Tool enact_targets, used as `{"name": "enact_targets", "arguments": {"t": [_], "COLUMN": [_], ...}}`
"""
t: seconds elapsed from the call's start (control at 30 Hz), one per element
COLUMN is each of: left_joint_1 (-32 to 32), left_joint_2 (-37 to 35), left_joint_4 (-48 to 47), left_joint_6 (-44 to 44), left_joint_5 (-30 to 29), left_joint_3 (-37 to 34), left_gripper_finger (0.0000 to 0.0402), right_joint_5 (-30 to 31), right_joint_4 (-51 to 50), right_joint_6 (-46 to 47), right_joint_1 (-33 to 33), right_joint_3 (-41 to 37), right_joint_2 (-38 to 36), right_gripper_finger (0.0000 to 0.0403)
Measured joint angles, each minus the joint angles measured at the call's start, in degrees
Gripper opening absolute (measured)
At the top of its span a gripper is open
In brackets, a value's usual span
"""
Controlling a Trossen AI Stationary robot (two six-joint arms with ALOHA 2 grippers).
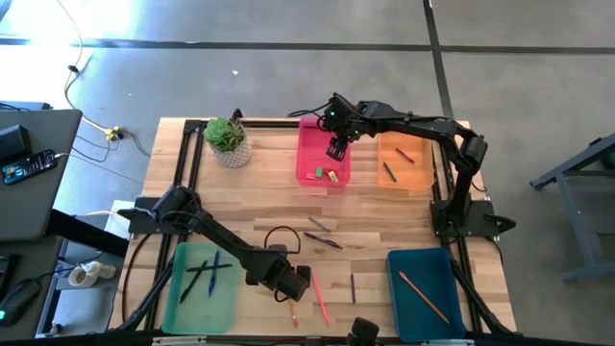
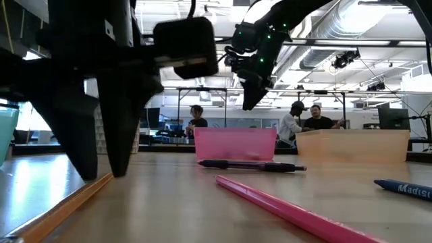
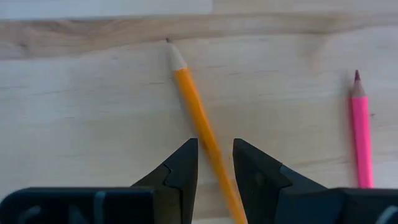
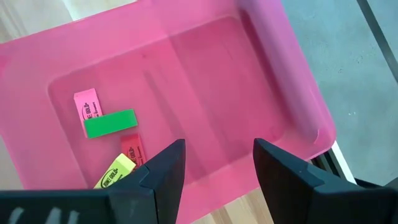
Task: Sort crayons/erasers/pens/pencils in bins
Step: Put the yellow pencil into the blue bin
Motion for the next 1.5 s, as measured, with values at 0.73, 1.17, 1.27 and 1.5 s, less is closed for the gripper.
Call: {"name": "enact_targets", "arguments": {"t": [0.73, 1.17, 1.27, 1.5], "left_joint_1": [0.02, 0.37, 0.37, 0.41], "left_joint_2": [2.14, 2.17, 2.17, 0.51], "left_joint_4": [-1.65, -1.39, -1.28, -0.59], "left_joint_6": [2.22, 3.28, 4.15, 7.18], "left_joint_5": [2.82, -0.07, -0.15, -3.59], "left_joint_3": [0.11, 0.02, 0.0, -0.3], "left_gripper_finger": [0.0024, 0.0011, 0.0011, 0.0005], "right_joint_5": [-0.04, -1.01, -3.39, -9.12], "right_joint_4": [-3.13, -8.2, -10.21, -12.91], "right_joint_6": [-6.23, -10.1, -10.33, -10.32], "right_joint_1": [-0.04, 0.05, 0.11, 0.4], "right_joint_3": [0.0, 0.0, 0.0, 0.0], "right_joint_2": [-5.86, -11.28, -12.15, -15.35], "right_gripper_finger": [0.0181, 0.0181, 0.0181, 0.0181]}}
